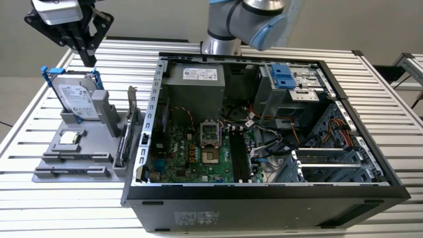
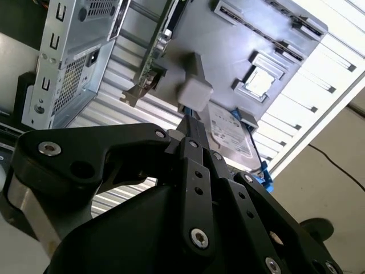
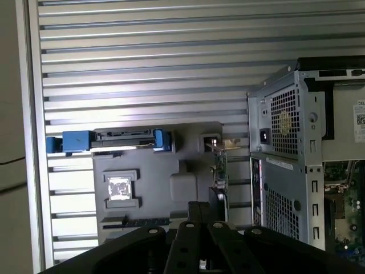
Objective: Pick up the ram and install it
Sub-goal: 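Reach for the ram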
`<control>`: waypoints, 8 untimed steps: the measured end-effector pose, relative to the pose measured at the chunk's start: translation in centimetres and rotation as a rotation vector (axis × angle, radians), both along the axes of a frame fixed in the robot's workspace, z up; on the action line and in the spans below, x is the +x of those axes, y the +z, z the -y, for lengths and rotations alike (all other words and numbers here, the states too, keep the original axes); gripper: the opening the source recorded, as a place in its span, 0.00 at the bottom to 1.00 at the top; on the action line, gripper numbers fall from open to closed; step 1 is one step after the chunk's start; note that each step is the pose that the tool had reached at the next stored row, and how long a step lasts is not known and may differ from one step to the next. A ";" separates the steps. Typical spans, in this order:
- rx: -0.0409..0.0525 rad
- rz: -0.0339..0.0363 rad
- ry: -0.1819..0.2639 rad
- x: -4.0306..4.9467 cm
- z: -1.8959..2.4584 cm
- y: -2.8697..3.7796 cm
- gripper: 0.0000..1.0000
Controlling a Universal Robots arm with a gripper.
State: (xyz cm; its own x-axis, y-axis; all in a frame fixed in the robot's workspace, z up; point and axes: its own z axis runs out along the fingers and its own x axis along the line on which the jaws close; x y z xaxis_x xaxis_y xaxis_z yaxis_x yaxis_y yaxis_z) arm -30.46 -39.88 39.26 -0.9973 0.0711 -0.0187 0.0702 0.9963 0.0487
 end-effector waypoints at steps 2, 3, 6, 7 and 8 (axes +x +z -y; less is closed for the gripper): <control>0.0000 0.0000 0.000 -0.18 0.00 0.00 0.00; 0.0000 0.0000 0.000 -0.27 0.00 0.00 0.00; 0.0000 0.0000 0.000 -0.55 0.00 0.00 0.00; 0.0000 0.0000 0.000 -0.65 0.00 0.00 0.00; 0.0000 0.0000 0.000 -0.74 0.00 0.00 0.00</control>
State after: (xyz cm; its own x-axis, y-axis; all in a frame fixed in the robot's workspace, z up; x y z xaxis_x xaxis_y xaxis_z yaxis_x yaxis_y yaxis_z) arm -31.20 -39.88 39.26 -0.9973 0.0712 -0.0186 0.0702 0.9963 0.0487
